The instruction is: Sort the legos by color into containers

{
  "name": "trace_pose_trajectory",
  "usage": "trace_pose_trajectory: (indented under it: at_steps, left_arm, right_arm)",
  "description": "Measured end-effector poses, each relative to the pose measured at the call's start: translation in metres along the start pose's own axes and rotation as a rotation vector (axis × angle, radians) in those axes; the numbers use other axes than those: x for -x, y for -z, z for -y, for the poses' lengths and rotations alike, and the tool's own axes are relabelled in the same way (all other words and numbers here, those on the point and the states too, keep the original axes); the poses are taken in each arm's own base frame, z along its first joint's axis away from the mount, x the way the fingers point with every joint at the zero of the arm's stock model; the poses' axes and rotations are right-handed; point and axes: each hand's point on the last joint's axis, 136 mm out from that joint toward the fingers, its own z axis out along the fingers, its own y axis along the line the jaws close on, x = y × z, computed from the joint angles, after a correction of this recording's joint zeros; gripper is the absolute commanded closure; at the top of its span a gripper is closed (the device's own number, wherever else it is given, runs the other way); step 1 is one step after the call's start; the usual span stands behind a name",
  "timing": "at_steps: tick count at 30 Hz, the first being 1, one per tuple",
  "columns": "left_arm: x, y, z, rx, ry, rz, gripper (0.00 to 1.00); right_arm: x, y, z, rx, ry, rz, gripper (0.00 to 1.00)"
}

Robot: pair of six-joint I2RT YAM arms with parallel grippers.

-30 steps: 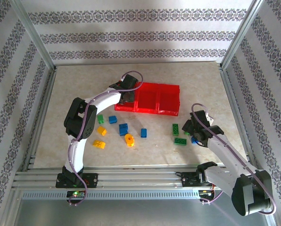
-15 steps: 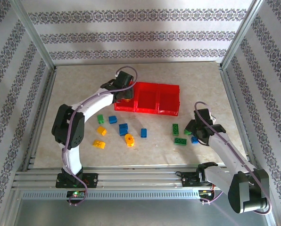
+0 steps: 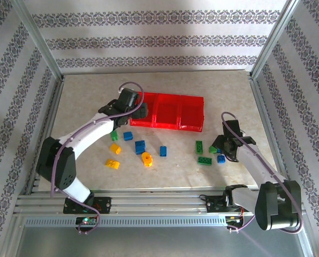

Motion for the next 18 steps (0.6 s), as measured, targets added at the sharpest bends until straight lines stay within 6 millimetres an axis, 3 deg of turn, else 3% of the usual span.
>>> trace_pose_trajectory:
  at_steps: [8,18]
  left_arm:
    - [-0.023,0.03,-0.037,0.071,0.033,0.054,0.0]
    - [-0.059,0.042,-0.069,0.134,0.076,0.055,0.0]
  right_arm:
    - [0.002,-0.008,-0.002,0.003,0.005,-0.031,0.35]
    - [0.003,-0.014,-0.01,0.019,0.021,-0.061,0.4]
